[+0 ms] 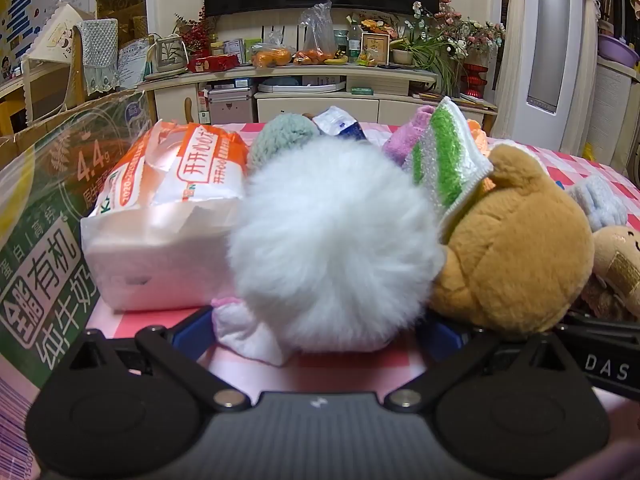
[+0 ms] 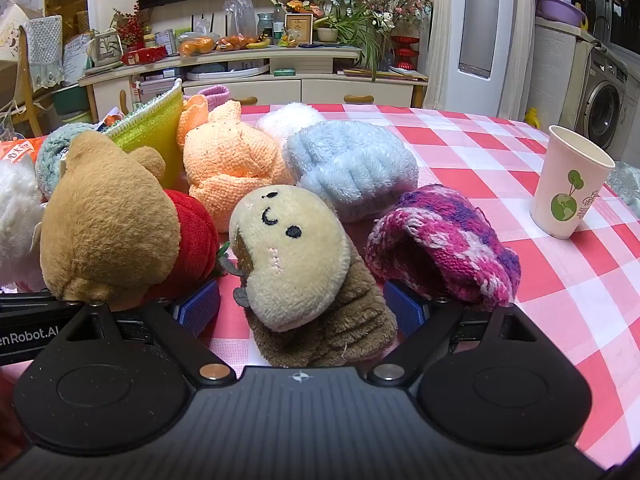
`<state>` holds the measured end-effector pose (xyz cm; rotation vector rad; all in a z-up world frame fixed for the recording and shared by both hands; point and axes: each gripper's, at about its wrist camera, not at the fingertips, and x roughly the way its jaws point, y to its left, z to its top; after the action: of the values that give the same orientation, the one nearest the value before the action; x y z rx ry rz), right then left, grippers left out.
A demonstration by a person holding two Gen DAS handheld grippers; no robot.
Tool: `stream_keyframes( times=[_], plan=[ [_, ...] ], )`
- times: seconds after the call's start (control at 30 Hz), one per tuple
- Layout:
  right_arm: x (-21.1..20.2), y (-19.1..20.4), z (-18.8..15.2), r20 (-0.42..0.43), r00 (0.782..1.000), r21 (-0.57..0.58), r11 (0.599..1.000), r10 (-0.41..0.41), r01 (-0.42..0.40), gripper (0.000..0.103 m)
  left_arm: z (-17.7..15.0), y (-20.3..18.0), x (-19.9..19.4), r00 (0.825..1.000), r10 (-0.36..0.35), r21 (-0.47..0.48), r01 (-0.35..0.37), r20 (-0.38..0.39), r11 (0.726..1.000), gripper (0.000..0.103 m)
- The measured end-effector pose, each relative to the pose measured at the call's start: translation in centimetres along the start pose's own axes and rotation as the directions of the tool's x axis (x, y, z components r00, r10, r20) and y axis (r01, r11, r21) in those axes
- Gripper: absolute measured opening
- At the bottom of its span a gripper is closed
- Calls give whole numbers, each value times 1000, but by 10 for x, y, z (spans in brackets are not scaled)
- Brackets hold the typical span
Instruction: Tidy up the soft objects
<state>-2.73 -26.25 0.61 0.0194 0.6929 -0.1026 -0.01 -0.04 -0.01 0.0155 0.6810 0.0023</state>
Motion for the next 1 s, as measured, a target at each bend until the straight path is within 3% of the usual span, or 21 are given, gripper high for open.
stream_keyframes(
  times=[0.7,0.83,1.0],
  plan=[
    [-21,3,-21,-12,999,-68,996,49,-49,103,-27,13,-36,1000,1,-9,-1,-28,1000,102],
    [-30,-1,-24,-32,995,-46,995,92,-93,103,-30,25,-58,1000,-16,2,16,-6,1000,102],
    [-49,2,-29,4,998,-52,997,62,-62,103,-20,38,-86,999,-29,9,28,37,1000,102]
  ],
)
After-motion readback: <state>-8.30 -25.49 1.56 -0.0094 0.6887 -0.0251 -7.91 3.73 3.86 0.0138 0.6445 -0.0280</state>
